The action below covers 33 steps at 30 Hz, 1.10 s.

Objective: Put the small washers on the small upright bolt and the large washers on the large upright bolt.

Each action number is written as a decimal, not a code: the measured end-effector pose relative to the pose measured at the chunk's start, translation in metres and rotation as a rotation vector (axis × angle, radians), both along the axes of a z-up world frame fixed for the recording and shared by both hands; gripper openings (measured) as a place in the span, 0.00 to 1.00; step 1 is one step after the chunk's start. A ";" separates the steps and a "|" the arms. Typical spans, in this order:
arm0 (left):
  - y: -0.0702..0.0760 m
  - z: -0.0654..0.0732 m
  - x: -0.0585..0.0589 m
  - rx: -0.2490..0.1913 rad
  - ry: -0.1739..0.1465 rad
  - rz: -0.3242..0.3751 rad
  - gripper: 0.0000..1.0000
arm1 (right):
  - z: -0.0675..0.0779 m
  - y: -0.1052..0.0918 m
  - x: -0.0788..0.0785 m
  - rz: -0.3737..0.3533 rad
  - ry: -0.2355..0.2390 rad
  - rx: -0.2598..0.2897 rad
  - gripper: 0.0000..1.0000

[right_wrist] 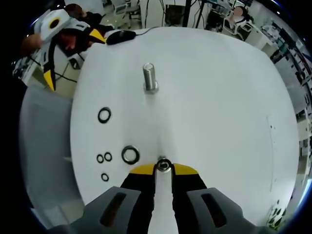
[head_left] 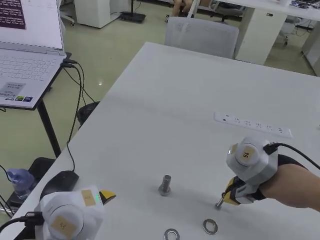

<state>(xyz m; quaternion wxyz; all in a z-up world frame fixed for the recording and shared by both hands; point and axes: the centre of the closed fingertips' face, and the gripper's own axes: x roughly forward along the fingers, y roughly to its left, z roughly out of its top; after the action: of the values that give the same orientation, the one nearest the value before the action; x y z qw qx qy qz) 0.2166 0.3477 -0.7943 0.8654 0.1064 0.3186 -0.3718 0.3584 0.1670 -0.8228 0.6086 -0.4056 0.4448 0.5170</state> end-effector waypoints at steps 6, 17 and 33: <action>-0.001 0.002 0.000 -0.003 -0.010 -0.008 0.91 | -0.005 -0.001 0.000 0.004 0.002 -0.011 0.13; -0.003 0.002 -0.002 -0.004 -0.007 -0.022 0.90 | -0.014 -0.002 -0.001 0.010 0.013 -0.026 0.13; -0.007 0.004 0.002 0.012 -0.020 -0.043 0.88 | -0.040 -0.003 0.000 0.009 0.030 -0.056 0.13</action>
<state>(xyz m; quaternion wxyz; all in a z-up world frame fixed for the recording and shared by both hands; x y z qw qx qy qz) 0.2182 0.3405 -0.7906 0.8599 0.1222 0.3097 -0.3870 0.3581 0.1635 -0.8624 0.5881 -0.4166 0.4663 0.5130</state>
